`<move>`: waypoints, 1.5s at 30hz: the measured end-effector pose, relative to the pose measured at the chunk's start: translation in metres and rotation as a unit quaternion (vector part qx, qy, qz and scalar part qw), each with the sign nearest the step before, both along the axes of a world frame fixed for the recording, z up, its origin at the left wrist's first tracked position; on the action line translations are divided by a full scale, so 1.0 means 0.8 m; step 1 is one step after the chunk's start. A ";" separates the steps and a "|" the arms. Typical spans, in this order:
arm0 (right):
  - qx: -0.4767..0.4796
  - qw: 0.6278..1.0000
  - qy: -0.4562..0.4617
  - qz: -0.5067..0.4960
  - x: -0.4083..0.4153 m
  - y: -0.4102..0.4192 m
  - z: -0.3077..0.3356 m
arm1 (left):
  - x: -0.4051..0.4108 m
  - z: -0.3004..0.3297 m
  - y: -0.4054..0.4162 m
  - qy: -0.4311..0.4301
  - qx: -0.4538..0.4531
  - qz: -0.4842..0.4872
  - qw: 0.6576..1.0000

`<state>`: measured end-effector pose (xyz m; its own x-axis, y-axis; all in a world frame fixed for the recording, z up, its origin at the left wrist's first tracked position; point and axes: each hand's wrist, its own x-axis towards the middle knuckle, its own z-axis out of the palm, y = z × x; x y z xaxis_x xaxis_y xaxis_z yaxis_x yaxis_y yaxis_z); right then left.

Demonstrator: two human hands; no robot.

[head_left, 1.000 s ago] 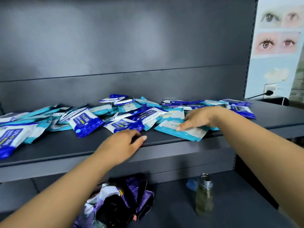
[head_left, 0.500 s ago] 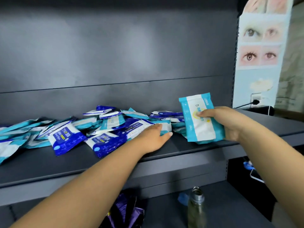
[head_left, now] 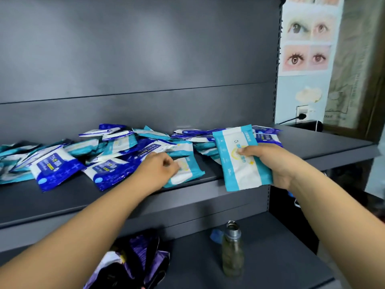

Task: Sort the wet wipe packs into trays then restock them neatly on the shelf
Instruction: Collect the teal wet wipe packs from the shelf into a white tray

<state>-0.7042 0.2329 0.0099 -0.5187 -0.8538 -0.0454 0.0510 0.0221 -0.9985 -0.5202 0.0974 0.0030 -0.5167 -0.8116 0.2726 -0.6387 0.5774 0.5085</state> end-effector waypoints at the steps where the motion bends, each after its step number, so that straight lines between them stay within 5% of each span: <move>1: 0.000 1.000 0.002 0.000 0.004 -0.002 -0.001 | -0.004 0.000 -0.002 -0.065 -0.004 0.040 0.997; 4: -0.003 1.000 0.009 0.009 0.021 -0.008 -0.010 | -0.005 -0.005 0.003 -0.192 0.013 0.085 0.978; 7: -0.014 1.000 -0.001 0.001 0.040 -0.013 -0.021 | 0.001 -0.005 0.006 -0.166 0.027 0.064 0.984; 11: -0.051 0.998 -0.027 -0.011 0.070 -0.012 -0.026 | 0.017 -0.002 0.022 0.090 0.121 0.006 0.989; 15: -0.091 0.995 -0.042 0.015 0.117 0.005 -0.031 | 0.074 -0.006 0.043 0.363 0.239 -0.072 0.898; 20: -0.092 0.993 -0.001 0.070 0.235 0.010 -0.063 | 0.211 -0.067 0.066 0.478 0.319 -0.048 0.817; 32: 0.208 0.971 -0.067 0.092 0.483 0.018 -0.326 | 0.502 -0.359 0.094 0.387 0.512 0.159 0.750; 45: 0.475 0.877 -0.012 0.071 0.498 0.091 -0.702 | 0.545 -0.659 0.213 0.315 0.619 0.372 0.616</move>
